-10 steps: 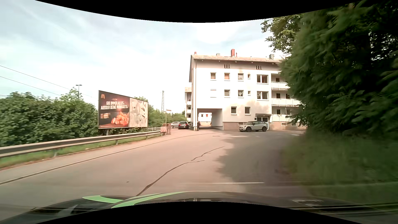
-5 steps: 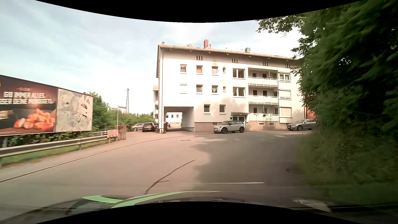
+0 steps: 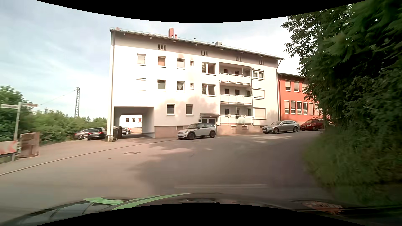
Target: Follow the waypoints while adhering to traffic rules and regulations
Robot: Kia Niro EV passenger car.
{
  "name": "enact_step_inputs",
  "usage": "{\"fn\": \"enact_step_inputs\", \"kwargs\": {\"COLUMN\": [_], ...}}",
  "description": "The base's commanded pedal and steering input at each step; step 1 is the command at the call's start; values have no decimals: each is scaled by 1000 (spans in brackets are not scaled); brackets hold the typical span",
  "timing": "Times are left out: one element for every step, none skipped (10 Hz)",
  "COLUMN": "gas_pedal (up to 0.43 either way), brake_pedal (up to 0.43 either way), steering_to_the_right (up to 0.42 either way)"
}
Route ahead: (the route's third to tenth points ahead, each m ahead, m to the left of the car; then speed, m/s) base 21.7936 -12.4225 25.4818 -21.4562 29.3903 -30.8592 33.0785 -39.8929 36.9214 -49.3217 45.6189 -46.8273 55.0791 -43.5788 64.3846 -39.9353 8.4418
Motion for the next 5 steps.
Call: {"fn": "enact_step_inputs", "kwargs": {"gas_pedal": [28, 28, 28, 28, 39], "brake_pedal": [0, 0, 0, 0, 0], "steering_to_the_right": [211, 221, 230, 236, 244]}}
